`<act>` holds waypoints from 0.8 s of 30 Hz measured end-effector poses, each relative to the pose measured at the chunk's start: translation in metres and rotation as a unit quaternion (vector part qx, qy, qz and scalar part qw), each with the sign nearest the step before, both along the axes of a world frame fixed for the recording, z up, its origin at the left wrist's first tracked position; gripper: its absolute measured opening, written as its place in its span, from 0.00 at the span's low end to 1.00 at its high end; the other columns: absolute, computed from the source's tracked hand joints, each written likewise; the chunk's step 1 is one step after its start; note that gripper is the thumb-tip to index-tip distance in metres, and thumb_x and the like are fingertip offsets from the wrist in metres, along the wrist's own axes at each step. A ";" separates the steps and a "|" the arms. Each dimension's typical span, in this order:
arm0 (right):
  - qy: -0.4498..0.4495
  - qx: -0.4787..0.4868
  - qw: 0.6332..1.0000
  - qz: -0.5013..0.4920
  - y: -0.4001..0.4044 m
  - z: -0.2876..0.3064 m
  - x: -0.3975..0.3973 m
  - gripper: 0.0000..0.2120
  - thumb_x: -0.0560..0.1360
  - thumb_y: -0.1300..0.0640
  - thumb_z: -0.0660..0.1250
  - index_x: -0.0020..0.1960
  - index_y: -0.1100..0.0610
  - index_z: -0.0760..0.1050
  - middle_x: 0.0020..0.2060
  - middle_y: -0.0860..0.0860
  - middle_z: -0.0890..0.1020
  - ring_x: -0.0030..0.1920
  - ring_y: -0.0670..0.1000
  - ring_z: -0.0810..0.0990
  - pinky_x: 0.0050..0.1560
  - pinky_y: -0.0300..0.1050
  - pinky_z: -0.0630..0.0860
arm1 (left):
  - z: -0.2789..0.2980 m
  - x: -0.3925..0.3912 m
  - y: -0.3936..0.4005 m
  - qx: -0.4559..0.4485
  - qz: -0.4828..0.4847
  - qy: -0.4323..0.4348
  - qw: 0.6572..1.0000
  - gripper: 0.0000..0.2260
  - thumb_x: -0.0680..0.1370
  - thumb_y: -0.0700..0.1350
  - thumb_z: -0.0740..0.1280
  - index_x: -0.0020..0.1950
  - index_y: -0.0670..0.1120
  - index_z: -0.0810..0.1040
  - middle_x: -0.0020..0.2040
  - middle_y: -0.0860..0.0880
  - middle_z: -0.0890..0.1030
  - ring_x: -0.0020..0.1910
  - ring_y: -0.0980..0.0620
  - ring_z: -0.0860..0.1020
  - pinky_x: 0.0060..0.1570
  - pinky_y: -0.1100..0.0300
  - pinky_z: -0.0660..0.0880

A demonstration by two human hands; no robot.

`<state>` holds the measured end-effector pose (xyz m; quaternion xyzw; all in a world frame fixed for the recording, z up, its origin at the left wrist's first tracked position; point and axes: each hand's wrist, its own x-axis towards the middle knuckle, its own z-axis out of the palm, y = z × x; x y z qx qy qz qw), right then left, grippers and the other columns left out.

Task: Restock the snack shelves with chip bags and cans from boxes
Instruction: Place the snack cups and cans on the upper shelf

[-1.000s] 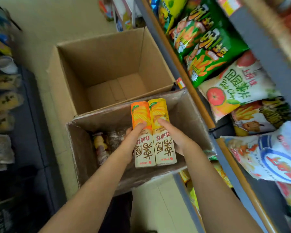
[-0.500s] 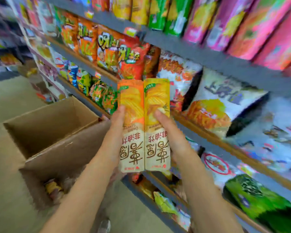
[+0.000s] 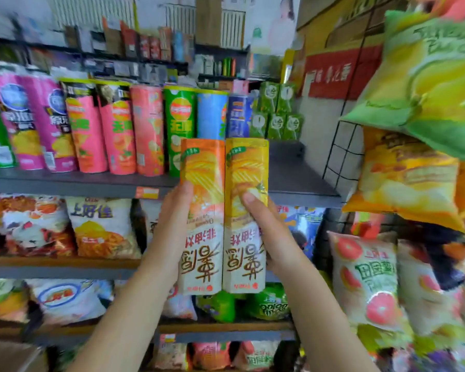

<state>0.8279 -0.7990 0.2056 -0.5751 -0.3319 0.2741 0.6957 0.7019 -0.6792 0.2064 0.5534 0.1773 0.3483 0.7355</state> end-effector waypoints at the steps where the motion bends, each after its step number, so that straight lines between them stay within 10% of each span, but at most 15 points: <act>1: -0.002 0.015 1.000 -0.017 -0.010 0.007 0.011 0.39 0.59 0.29 0.75 0.66 0.43 0.73 0.59 0.49 0.84 0.59 0.54 0.83 0.65 0.63 0.75 | 0.009 0.014 -0.008 0.010 -0.009 -0.013 1.000 0.39 0.61 0.76 0.71 0.67 0.59 0.75 0.64 0.48 0.81 0.62 0.43 0.81 0.66 0.37 0.71; 19: -0.082 0.083 0.986 -0.120 0.022 0.071 0.133 0.35 0.67 0.33 0.71 0.70 0.45 0.70 0.59 0.48 0.84 0.56 0.51 0.84 0.61 0.58 0.78 | 0.091 0.163 0.038 0.214 -0.088 -0.074 0.970 0.26 0.69 0.65 0.70 0.65 0.61 0.74 0.60 0.55 0.83 0.57 0.54 0.83 0.56 0.52 0.79; 24: -0.126 0.073 0.980 -0.136 0.036 0.076 0.157 0.29 0.70 0.39 0.73 0.67 0.47 0.71 0.54 0.47 0.85 0.51 0.46 0.86 0.48 0.42 0.82 | 0.085 0.194 0.066 0.224 -0.084 -0.048 0.970 0.41 0.61 0.70 0.73 0.72 0.60 0.70 0.62 0.55 0.82 0.58 0.54 0.82 0.62 0.46 0.77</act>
